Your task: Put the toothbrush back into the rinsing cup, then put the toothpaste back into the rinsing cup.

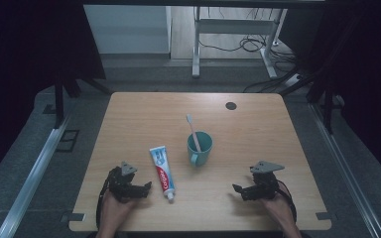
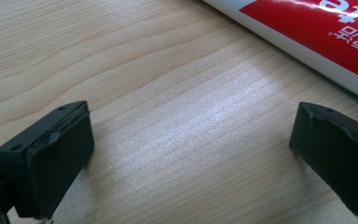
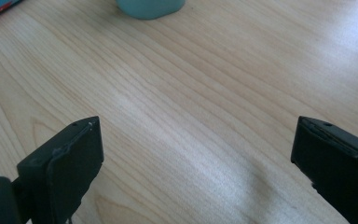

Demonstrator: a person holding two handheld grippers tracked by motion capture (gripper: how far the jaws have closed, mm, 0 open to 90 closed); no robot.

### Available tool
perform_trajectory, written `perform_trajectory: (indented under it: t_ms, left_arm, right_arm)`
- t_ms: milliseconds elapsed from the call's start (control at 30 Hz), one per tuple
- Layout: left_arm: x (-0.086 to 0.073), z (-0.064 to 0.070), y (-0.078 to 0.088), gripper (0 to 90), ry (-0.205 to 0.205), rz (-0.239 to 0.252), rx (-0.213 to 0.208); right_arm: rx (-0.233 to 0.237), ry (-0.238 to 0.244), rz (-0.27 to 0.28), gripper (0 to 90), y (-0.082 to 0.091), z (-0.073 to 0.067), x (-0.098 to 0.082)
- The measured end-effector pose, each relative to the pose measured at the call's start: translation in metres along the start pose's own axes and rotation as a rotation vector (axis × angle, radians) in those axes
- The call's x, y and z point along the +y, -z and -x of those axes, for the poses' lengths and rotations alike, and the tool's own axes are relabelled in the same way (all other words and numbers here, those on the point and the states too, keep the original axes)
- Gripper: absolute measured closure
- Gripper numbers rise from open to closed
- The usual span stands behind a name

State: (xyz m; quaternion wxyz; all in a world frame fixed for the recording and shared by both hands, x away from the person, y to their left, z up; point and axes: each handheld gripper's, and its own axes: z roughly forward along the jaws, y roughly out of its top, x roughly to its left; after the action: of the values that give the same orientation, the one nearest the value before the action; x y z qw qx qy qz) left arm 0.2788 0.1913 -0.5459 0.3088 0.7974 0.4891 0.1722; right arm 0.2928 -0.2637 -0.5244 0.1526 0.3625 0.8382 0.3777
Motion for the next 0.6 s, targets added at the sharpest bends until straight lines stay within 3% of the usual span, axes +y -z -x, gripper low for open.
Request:
perform_trajectory:
  t_ms: [600]
  left_arm:
    - [0.000,0.000,0.000,0.0,0.003,0.001,-0.002]
  right_arm:
    - [-0.020,0.011,-0.046,3.7,-0.009,0.005,-0.016]
